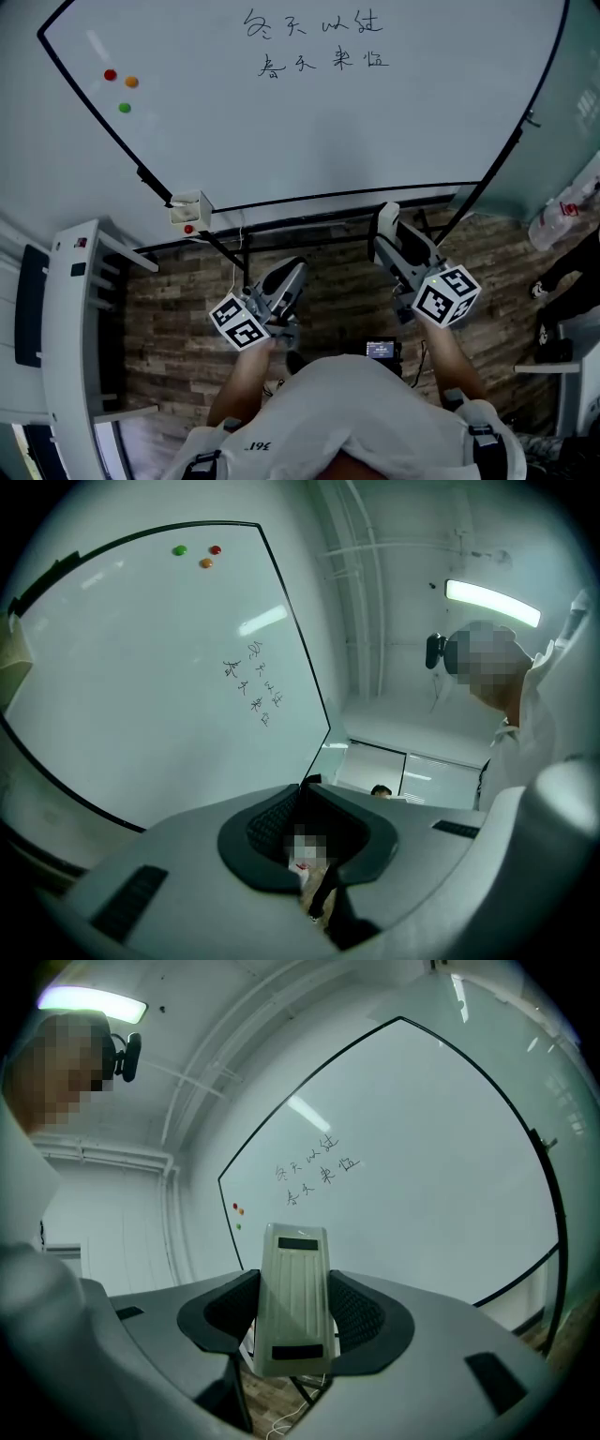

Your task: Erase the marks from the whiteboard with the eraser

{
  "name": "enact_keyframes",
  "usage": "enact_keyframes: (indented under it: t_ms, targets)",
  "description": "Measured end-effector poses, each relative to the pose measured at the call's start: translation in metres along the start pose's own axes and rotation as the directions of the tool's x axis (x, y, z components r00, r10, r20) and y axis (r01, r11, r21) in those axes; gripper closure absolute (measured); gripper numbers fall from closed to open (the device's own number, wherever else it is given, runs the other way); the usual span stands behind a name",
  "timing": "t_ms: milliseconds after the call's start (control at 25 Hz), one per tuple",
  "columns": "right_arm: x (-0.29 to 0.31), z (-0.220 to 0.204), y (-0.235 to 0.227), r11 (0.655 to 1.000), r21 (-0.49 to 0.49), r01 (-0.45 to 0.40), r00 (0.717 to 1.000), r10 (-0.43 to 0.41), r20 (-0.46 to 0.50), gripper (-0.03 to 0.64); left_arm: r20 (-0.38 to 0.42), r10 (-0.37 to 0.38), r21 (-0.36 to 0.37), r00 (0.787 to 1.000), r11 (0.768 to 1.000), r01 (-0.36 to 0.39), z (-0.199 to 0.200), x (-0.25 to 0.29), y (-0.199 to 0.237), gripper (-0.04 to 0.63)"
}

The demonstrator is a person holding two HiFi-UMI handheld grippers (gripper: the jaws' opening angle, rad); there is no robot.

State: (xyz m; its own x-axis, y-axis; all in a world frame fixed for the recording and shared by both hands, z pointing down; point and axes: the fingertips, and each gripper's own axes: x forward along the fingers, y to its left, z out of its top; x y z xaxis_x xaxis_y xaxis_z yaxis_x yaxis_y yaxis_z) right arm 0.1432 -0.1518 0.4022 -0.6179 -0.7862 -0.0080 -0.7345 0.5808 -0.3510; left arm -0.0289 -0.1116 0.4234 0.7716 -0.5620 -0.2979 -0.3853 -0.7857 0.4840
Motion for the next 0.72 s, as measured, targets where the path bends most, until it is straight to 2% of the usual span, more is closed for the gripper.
enact_keyframes:
  t_ms: [440,720]
  targets:
    - [0.011,0.011,-0.02,0.996,-0.087,-0.036,0.999,0.033,-0.036,0.365,0.022,0.083,0.047,0.996,0.995,-0.084,-0.009,0.028,0.002,0.581]
    - [0.035,0.017,-0.012,0.992,-0.117,-0.034,0.999,0.03,-0.039,0.365,0.017,0.101,0.087,0.995,0.991,-0.102,0.009,0.034,0.014,0.581]
